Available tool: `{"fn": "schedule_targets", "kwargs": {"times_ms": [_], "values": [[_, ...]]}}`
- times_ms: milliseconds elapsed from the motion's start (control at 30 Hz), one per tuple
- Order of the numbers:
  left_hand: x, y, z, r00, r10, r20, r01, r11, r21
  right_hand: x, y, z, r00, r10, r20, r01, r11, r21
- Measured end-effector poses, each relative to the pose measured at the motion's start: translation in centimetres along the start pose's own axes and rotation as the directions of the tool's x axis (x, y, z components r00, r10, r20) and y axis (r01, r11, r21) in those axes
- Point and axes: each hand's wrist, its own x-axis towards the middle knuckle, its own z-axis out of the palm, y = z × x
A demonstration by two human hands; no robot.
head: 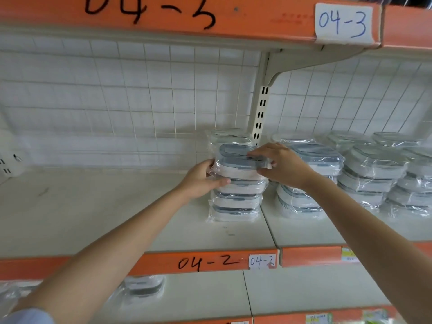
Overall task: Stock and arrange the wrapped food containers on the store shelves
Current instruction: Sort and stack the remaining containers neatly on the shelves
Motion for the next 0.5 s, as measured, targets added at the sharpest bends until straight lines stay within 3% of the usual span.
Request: {"fn": "schedule_targets", "kwargs": {"times_ms": [100, 233, 400, 500], "values": [[0.1, -0.3, 0.4, 0.999, 0.008, -0.05, -0.006, 0.999, 0.037, -0.3, -0.1, -0.4, 1.0, 0.001, 0.0, -0.001, 0.999, 0.045], [0.0, -0.8, 0.6, 0.994, 0.032, -0.104, -0.017, 0.989, 0.149, 0.0, -0.3, 0.0, 1.0, 0.024, 0.001, -0.024, 0.999, -0.022], [-0.7, -2.3, 1.4, 0.989, -0.133, -0.067, 0.142, 0.978, 0.151, -0.4, -0.2, 0.7, 0.996, 0.076, 0.051, -0.073, 0.996, -0.052], [-1.2, -2.4, 1.9, 0.987, -0.129, -0.095, 0.143, 0.977, 0.156, -0.6, -0.2, 0.7, 0.996, 0.082, 0.035, -0.08, 0.995, -0.057]]}}
